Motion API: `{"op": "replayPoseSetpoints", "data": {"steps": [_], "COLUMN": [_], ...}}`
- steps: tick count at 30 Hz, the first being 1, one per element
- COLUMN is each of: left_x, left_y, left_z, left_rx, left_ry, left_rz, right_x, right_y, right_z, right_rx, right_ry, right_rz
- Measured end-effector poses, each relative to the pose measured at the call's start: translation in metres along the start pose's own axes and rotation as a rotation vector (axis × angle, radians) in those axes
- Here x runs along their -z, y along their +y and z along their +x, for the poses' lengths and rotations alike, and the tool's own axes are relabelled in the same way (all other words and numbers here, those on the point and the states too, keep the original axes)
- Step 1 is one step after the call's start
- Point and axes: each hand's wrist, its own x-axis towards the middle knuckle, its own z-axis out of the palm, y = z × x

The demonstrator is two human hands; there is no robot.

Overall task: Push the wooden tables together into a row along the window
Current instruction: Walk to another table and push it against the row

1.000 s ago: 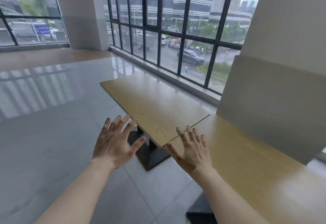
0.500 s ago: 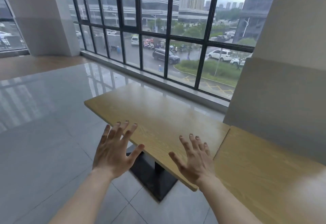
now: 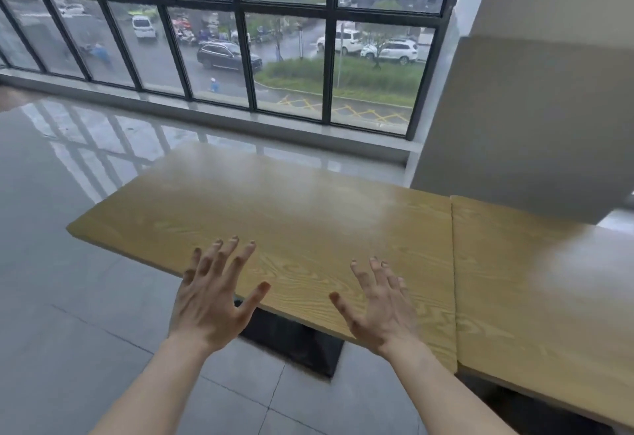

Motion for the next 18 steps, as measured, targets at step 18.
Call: {"op": "replayPoseSetpoints", "data": {"steps": [18], "left_x": [-0.166], "left_y": [-0.145], "left_z": [0.139], "left_rx": [-0.24], "left_ry": [-0.215], "left_rz": [-0.026], "right_x": [-0.157], "right_y": [-0.013], "right_z": [0.099], "right_rx": [-0.353], "right_ry": [-0.026], "right_rz": [-0.076]}}
